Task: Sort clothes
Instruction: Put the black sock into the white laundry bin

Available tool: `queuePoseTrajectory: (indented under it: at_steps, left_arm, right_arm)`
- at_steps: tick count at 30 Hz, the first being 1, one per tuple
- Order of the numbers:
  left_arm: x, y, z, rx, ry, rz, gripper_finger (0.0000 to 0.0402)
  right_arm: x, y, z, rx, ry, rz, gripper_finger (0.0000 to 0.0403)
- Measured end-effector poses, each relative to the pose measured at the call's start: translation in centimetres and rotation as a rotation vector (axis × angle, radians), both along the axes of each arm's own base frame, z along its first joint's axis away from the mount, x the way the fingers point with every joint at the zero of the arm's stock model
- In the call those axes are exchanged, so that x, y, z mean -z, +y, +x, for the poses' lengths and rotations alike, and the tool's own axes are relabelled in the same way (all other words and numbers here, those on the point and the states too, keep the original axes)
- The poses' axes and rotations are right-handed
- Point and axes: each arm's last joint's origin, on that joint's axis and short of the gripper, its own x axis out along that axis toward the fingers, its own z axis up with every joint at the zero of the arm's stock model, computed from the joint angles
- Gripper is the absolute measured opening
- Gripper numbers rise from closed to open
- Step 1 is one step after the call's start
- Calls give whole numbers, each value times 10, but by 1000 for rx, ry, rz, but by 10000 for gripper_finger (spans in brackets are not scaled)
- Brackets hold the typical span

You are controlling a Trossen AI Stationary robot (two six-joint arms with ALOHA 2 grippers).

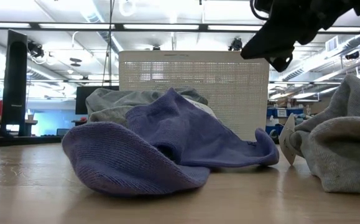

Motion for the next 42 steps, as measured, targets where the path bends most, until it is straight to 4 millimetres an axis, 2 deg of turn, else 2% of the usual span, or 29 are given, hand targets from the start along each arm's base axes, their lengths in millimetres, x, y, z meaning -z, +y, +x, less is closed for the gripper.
queuePoseTrajectory:
  at_steps: [3, 9, 14, 18, 22, 26, 36, 38, 42]
  left_arm:
    - [20, -33, -7, -25, 16, -75, 128]
    - [88, -85, -25, -144, 126, -137, 119]
    - [149, -113, -45, -259, 185, -207, 111]
    - [194, -128, -53, -281, 262, -315, 108]
    - [235, -137, -53, -250, 316, -456, 108]
    - [269, -136, -56, -266, 339, -551, 108]
    - [326, -127, -75, -326, 408, -689, 106]
    - [333, -125, -78, -352, 427, -736, 92]
    - [332, -127, -76, -319, 432, -773, 15]
  right_arm:
    - [-2, 1, 1, -1, -18, 8, 57]
    - [-9, 2, 4, -28, -106, -12, 113]
    - [-14, 4, 6, -42, -158, -18, 149]
    - [-15, 7, 5, -55, -169, -18, 160]
    - [-18, 10, 6, -64, -203, -5, 159]
    - [-19, 12, 5, -72, -214, 0, 159]
    - [-19, 13, 5, -76, -211, 0, 158]
    - [-19, 13, 4, -77, -210, -1, 158]
    - [-19, 13, 4, -82, -211, -13, 158]
